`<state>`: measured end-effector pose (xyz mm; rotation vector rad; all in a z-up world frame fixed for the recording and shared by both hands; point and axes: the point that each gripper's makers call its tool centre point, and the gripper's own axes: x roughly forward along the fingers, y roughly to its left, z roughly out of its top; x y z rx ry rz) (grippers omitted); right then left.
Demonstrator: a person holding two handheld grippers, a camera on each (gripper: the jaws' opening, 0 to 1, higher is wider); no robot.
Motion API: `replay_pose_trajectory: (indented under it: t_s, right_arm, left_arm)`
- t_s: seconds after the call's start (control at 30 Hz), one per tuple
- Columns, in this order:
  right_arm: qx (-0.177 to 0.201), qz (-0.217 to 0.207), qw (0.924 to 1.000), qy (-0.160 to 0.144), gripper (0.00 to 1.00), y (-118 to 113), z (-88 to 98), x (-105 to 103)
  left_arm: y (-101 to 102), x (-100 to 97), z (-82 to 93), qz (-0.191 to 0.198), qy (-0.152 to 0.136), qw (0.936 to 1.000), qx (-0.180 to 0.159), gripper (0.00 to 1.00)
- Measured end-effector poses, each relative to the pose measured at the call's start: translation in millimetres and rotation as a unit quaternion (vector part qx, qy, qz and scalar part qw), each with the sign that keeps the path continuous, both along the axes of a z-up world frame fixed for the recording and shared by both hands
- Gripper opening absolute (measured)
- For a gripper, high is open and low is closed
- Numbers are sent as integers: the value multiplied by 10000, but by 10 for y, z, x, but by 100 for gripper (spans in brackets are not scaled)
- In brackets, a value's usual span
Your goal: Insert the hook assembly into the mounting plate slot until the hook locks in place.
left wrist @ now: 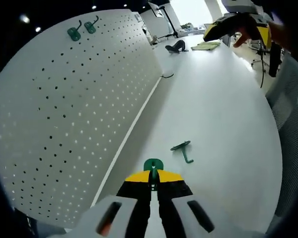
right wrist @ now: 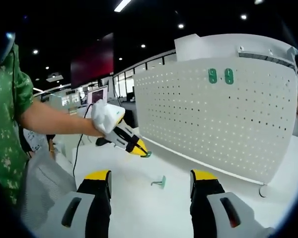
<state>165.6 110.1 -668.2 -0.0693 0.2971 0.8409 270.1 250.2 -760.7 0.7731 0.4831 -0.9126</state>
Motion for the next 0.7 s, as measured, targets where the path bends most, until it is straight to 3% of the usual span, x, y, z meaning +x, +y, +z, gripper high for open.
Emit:
replay_pose_trajectory:
  t_s: [0.47, 0.7]
  right_arm:
    - [-72, 42, 9999, -109, 65, 38, 137, -66]
    - [-73, 54, 9998, -162, 65, 68, 200, -95]
  left_arm:
    - [80, -98, 350, 437, -288, 9962, -700, 3]
    - [117, -152, 430, 599, -343, 9935, -908, 3]
